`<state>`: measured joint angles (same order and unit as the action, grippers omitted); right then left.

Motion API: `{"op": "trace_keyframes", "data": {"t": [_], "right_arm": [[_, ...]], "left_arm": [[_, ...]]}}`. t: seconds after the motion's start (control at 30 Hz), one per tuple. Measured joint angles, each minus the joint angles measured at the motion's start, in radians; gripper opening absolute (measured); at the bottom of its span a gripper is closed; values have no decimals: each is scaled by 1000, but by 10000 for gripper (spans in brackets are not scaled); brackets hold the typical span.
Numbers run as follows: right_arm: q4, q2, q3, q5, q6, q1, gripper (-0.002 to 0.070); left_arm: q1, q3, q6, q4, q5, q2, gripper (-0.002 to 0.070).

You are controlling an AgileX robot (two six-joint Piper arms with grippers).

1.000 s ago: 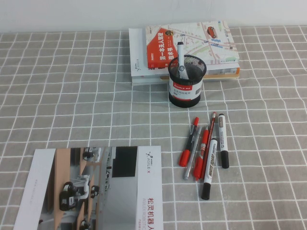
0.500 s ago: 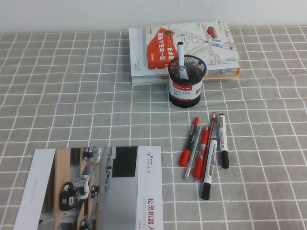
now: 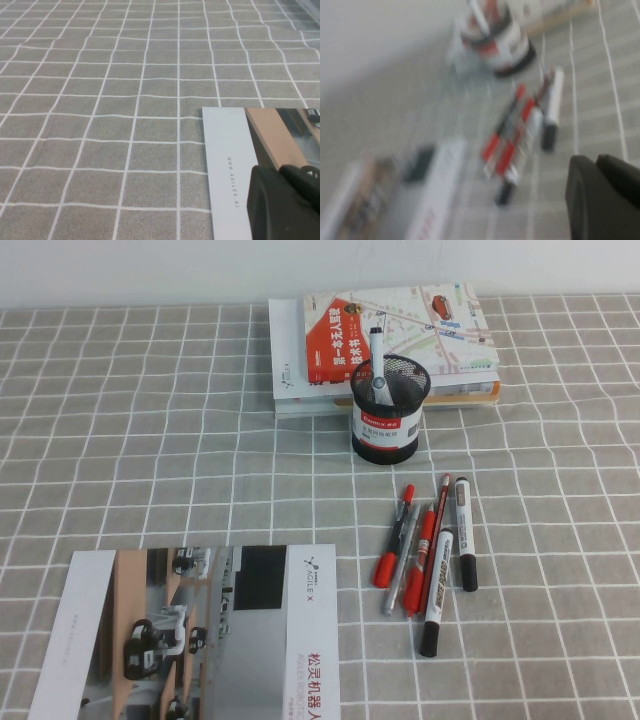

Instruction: Put the pen into the pen holder

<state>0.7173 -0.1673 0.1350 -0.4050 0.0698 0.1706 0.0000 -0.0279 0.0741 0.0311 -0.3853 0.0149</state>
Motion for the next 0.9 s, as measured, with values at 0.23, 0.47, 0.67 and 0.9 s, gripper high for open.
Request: {"op": "trace_keyframes", "data": {"t": [0.23,0.47,0.67,0.9], "right_arm": [[-370,-461,384,-455,0,0,-13],[-538,-911,774,-790,-2,18,-13],[-806,-1193,1022,-819,-161,178,-13],[-839,-1463,1282,-821,-219,271,-13]], "left_arm": [[0,0,0,0,0,0,-3],[0,0,0,0,0,0,-3],[0,0,0,0,0,0,-3],[0,0,0,0,0,0,-3]]}}
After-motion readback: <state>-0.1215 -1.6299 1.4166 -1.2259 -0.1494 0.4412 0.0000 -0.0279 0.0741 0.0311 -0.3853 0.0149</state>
